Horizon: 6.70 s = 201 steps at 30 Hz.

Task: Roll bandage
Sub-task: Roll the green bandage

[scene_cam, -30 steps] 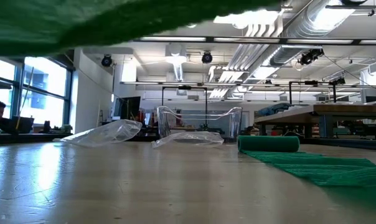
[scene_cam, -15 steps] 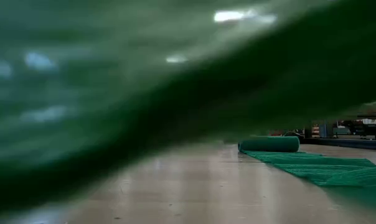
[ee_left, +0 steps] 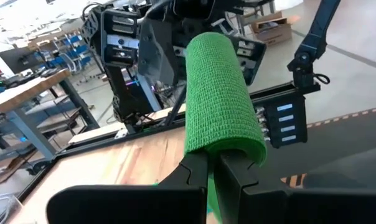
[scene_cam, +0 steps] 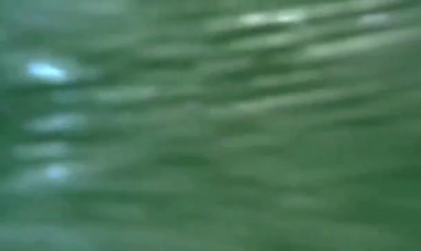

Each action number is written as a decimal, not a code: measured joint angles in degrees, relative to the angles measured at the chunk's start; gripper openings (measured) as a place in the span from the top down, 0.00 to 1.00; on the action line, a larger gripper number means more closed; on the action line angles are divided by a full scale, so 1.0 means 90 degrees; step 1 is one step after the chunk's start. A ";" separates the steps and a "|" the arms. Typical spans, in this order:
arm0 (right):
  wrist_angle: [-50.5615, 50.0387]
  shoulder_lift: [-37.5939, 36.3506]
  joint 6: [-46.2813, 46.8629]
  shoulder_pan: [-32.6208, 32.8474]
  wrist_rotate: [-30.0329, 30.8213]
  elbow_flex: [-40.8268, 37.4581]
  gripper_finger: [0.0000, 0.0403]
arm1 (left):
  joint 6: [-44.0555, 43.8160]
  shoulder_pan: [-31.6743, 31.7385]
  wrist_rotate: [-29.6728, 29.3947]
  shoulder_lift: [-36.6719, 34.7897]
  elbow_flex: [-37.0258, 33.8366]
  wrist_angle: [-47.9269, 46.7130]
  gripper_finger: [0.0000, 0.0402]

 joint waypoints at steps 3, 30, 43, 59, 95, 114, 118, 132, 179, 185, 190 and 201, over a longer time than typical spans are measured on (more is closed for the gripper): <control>-0.0192 0.0005 -0.0143 -0.0037 0.0429 0.0000 0.68 | -0.0099 0.0071 0.0378 0.0000 0.0000 -0.0025 1.00; 0.1246 0.0007 -0.3337 0.0448 0.1560 0.0000 1.00 | -0.1055 0.0212 0.1063 0.0007 0.0002 -0.0431 1.00; 0.2122 0.0007 -0.4165 0.0477 0.1250 0.0000 1.00 | -0.1110 0.0212 0.1055 0.0007 0.0002 -0.0438 1.00; -0.0182 0.0005 -0.1784 -0.0231 0.1683 0.0000 1.00 | -0.1042 0.0156 0.1389 0.0007 0.0002 -0.0393 1.00; -0.0579 -0.0005 -0.1323 -0.0372 0.2861 0.0002 1.00 | -0.1817 0.0109 0.0524 0.0007 0.0007 -0.1084 1.00; -0.0718 -0.0015 -0.1038 -0.0421 0.2631 0.0002 0.55 | -0.2335 0.0174 0.0875 0.0005 0.0007 -0.1234 1.00; -0.1858 -0.0015 0.0031 -0.0331 0.2665 0.0002 0.55 | -0.2430 0.0097 0.0605 0.0005 0.0007 -0.1206 1.00; -0.2471 -0.0273 0.1211 0.0074 0.2015 0.0002 0.55 | -0.2628 0.0071 0.0149 -0.0035 0.0005 -0.1108 1.00; -0.1441 0.0044 0.0203 -0.0343 0.1125 -0.0002 0.99 | -0.2820 0.0023 0.0344 -0.0289 0.0005 -0.0815 1.00; -0.1097 0.0044 -0.0347 -0.0131 0.1294 -0.0002 1.00 | -0.2822 -0.0067 0.0252 -0.0287 0.0005 -0.0850 1.00; 0.0076 0.0044 -0.2229 -0.0059 0.1310 -0.0002 1.00 | -0.2856 -0.0016 0.0435 -0.0287 0.0005 -0.0858 1.00; 0.0483 0.0046 -0.3124 -0.0258 0.1709 0.0000 1.00 | -0.2913 0.0039 0.0612 -0.0287 0.0005 -0.0870 1.00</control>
